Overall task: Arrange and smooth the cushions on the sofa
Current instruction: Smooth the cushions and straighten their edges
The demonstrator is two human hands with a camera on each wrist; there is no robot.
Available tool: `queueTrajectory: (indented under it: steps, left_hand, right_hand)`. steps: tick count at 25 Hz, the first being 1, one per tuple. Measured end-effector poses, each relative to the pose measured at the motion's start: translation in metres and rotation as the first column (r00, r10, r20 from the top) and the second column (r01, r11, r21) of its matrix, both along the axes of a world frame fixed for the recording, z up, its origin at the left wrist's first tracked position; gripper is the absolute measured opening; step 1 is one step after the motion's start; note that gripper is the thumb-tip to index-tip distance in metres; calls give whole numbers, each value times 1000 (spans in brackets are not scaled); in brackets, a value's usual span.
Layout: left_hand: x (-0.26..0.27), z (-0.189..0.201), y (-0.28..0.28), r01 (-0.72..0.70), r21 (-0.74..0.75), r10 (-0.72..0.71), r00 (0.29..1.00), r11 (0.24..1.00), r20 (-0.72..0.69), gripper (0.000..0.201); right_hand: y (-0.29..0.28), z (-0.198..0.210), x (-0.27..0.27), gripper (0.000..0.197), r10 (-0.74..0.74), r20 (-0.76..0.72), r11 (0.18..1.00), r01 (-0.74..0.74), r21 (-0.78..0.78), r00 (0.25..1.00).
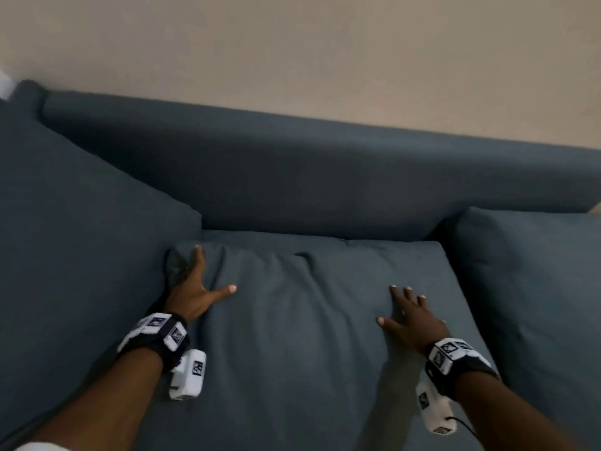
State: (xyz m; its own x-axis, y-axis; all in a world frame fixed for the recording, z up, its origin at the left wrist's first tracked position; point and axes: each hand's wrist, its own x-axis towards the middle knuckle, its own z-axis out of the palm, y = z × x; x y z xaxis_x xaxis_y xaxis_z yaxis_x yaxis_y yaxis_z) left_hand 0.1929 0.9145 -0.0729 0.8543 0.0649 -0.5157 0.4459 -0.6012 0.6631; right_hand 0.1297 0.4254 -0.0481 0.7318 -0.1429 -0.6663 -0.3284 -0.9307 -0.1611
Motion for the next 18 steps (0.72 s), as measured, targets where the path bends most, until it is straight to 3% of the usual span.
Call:
queueTrajectory:
  steps: [3, 6, 8, 10, 13, 14, 18]
  left_hand:
    - [21, -17, -2, -89, -16, 89, 996, 996, -5, 121]
    - [-3, -37, 39, -297, 5, 297, 954, 955, 32, 92]
    - [-20, -49, 45, -350, 104, 347, 937, 931, 39, 102]
    - [-30, -71, 51, -350, 109, 347, 937, 930, 48, 103]
    - [-31, -45, 15, -331, 120, 327, 944, 936, 53, 93]
    - [-30, -36, 13, -294, 143, 295, 955, 945, 13, 90]
    - [-31, -12, 15, -260, 159, 271, 961, 952, -50, 72]
  right_hand:
    - [-42, -6, -11, 92, -259, 136, 963, 266, -38, 956]
    - [-118, -30, -11, 99, -654, 173, 753, 655, 60, 737]
    - [-164, -58, -21, 111, -778, 72, 625, 757, 188, 624]
    - [-182, -78, -29, 101, -780, 18, 613, 758, 223, 625]
    - [-177, -66, -35, 43, -665, 111, 747, 654, 124, 739]
    - [-176, -57, -41, 41, -640, 162, 767, 639, 66, 751]
    - [-180, -13, -78, 44, -667, 321, 711, 703, 6, 672]
